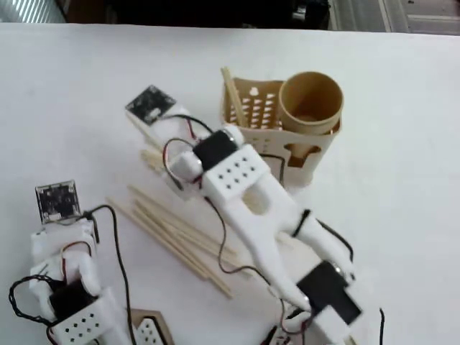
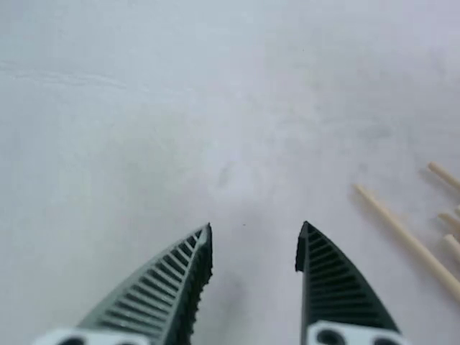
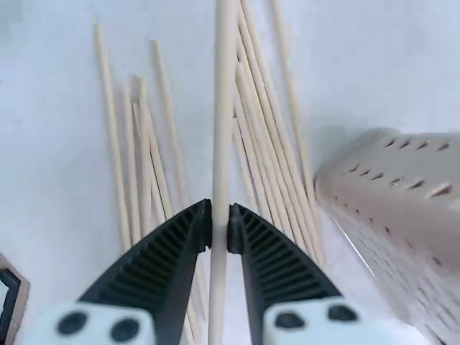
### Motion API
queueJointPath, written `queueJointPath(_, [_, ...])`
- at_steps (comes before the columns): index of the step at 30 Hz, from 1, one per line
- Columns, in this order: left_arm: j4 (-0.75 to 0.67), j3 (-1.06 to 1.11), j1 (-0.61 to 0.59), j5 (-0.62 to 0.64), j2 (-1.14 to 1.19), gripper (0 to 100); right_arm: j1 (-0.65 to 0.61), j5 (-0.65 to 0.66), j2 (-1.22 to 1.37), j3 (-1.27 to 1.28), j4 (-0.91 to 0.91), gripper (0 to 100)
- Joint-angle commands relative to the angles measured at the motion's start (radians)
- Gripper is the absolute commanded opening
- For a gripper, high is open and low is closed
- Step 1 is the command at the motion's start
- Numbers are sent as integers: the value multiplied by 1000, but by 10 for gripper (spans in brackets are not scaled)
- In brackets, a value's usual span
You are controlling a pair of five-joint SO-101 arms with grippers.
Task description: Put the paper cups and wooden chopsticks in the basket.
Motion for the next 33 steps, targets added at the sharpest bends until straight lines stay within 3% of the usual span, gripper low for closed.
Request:
queueJointPath(1, [-2, -5, 15, -8, -13, 200, 16, -32, -191, -15, 1, 17])
queueJointPath(8, [-2, -5, 15, -8, -13, 200, 19, -58, -444, -15, -107, 17])
queueJointPath(18, [-2, -5, 15, -8, -13, 200, 171, -60, -561, -9, -361, 18])
queueJointPath(28, [0, -5, 15, -8, -13, 200, 315, -60, -570, 399, -989, 18])
queueJointPath(33, [0, -5, 15, -8, -13, 200, 364, -60, -567, 543, -1176, 18])
